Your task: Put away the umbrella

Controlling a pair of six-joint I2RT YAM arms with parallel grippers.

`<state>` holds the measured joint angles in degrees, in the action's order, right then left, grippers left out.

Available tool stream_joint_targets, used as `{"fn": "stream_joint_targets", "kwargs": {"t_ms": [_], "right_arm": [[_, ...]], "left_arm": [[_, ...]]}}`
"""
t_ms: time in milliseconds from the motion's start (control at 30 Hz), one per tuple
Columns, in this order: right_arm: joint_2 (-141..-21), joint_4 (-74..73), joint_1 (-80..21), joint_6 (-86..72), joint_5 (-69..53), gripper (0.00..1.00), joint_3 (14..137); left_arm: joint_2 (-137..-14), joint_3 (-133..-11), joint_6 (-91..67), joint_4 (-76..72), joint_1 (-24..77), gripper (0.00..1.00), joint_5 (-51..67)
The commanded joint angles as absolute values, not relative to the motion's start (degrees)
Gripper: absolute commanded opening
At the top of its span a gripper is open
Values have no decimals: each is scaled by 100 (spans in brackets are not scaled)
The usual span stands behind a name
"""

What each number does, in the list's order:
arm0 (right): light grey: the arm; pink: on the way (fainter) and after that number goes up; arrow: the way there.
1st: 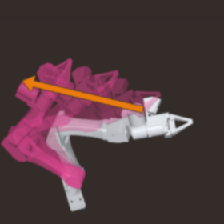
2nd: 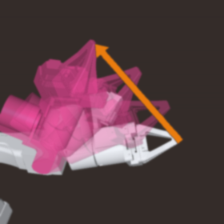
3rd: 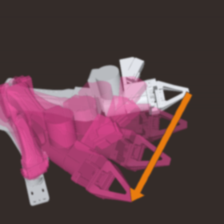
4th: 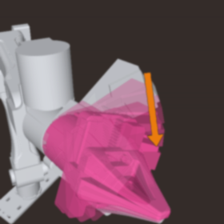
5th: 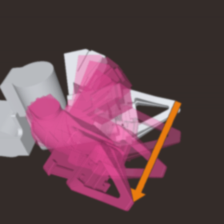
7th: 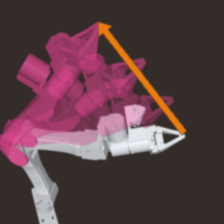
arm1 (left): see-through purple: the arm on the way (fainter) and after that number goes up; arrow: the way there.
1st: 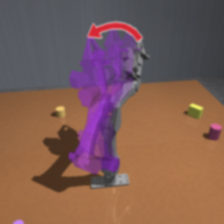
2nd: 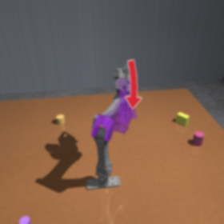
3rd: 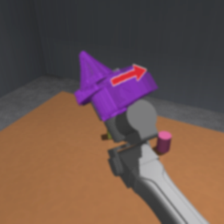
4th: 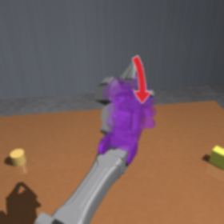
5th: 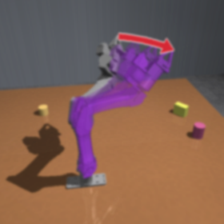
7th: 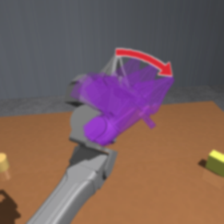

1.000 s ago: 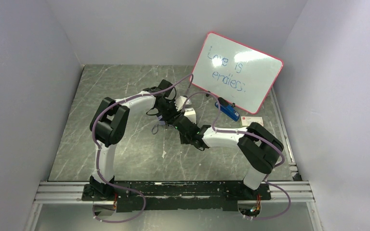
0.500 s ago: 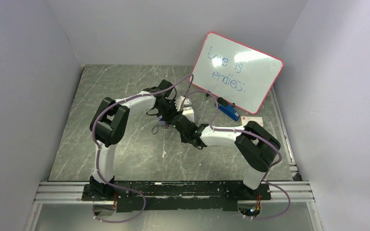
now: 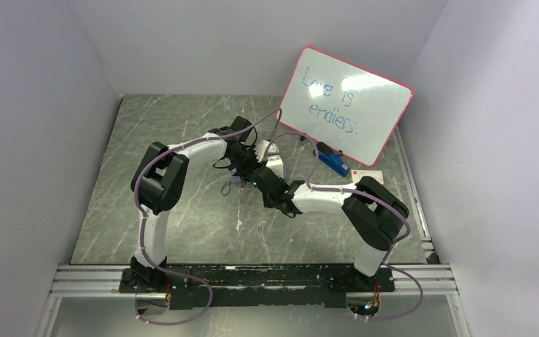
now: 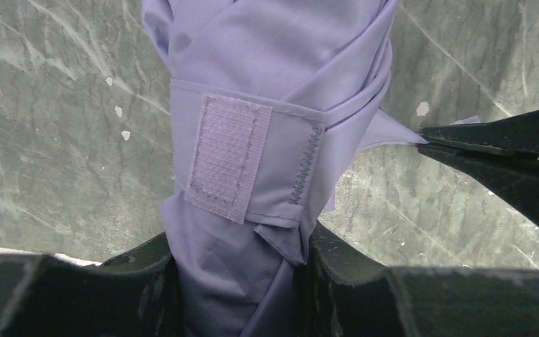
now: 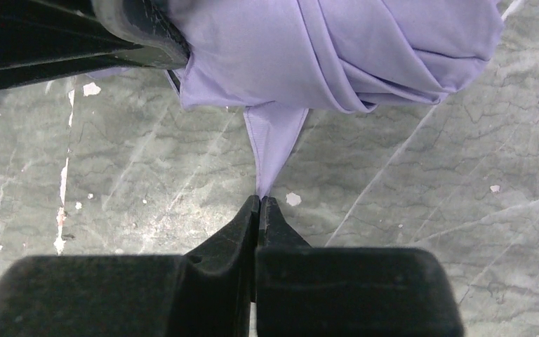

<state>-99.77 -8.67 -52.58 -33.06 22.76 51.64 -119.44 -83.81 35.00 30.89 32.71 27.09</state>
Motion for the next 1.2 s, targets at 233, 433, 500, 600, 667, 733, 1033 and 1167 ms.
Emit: {"fn": "stream_joint_targets", "kwargs": {"t_ms": [233, 433, 500, 600, 667, 733, 1033, 1167], "right_arm": [[-10156, -2362, -5886, -3795, 1281, 0, 4468], [-10036, -2511, -6410, -4273, 1210, 0, 4290], [-9937, -2587, -6482, -4393, 1222, 0, 4137], [-9692, -2740, -6533, -4554, 1252, 0, 3885], [-9499, -2852, -6558, -4627, 1213, 0, 3734], [-9346, -2939, -6595, -4665, 1173, 0, 3617], [-9211, -2912, -6876, -4712, 915, 0, 3435], [-9156, -2921, -6977, -4749, 841, 0, 3355]], "left_arm": [[-12065, -8026, 2944, 2935, 3357, 5, 1787], [-11988, -7983, 2769, 2762, 3357, 5, 1462], [-11958, -7940, 2782, 2707, 3357, 5, 1392], [-11944, -7897, 2835, 2681, 3351, 5, 1348], [-11949, -7885, 2860, 2657, 3336, 5, 1328], [-11958, -7880, 2889, 2633, 3325, 5, 1318], [-11996, -7970, 2859, 2520, 3309, 5, 1189], [-11896, -7849, 2848, 2345, 3304, 5, 1036]]}}
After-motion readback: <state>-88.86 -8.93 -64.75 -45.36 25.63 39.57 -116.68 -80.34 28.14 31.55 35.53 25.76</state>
